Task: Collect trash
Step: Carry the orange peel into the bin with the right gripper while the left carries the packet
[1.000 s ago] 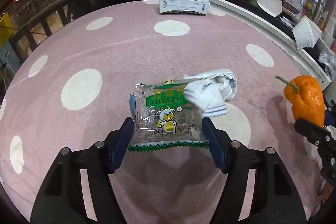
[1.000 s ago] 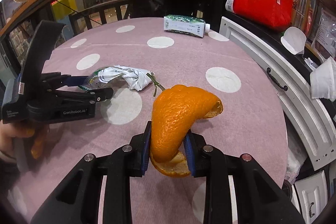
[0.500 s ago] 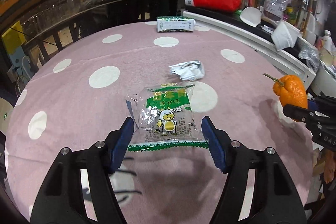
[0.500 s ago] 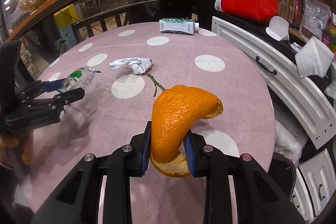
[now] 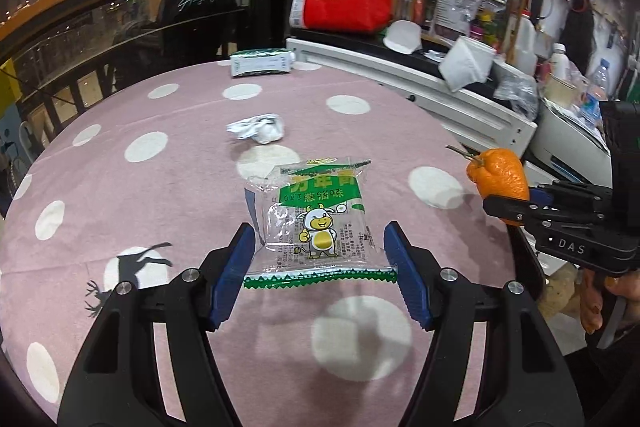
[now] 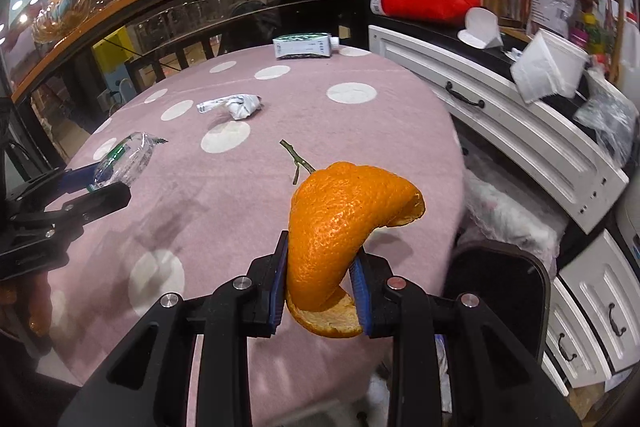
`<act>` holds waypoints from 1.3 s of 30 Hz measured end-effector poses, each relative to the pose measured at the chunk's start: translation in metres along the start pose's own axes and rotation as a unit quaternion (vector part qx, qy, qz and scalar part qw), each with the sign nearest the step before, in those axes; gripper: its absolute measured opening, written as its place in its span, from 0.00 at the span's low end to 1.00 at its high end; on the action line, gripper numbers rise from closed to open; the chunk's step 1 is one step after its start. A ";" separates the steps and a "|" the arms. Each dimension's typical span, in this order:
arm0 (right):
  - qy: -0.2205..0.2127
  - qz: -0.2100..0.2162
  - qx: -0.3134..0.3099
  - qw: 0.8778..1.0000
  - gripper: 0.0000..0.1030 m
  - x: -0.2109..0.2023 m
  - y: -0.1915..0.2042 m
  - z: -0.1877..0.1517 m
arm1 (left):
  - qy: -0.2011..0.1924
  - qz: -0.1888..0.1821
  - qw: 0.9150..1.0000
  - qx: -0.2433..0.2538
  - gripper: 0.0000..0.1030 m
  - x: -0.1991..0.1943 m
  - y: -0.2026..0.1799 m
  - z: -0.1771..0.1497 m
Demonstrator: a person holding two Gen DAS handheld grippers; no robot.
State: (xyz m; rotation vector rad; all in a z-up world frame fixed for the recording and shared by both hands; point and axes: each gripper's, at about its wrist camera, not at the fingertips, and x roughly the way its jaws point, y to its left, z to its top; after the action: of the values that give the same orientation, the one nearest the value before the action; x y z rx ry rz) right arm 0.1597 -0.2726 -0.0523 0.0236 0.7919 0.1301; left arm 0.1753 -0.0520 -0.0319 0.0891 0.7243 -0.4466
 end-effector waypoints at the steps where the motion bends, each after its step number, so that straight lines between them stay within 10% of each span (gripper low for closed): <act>1: -0.001 -0.004 0.003 1.000 0.27 -0.003 -0.004 -0.003 | -0.001 -0.005 1.000 0.003 0.65 -0.002 -0.007 -0.001; 17: 0.020 -0.076 0.101 0.992 0.27 -0.038 -0.093 -0.071 | 0.006 -0.083 0.995 0.052 0.65 0.007 -0.104 -0.002; 39: 0.141 -0.101 0.242 0.955 0.28 0.033 -0.179 -0.137 | 0.043 -0.144 0.981 0.126 0.65 0.043 -0.203 -0.010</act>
State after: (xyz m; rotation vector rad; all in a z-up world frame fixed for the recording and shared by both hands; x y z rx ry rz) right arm 0.1047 -0.4502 -0.1840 0.3946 1.0918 -0.2646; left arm 0.1112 -0.2483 -0.0524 0.2442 0.7652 -0.8158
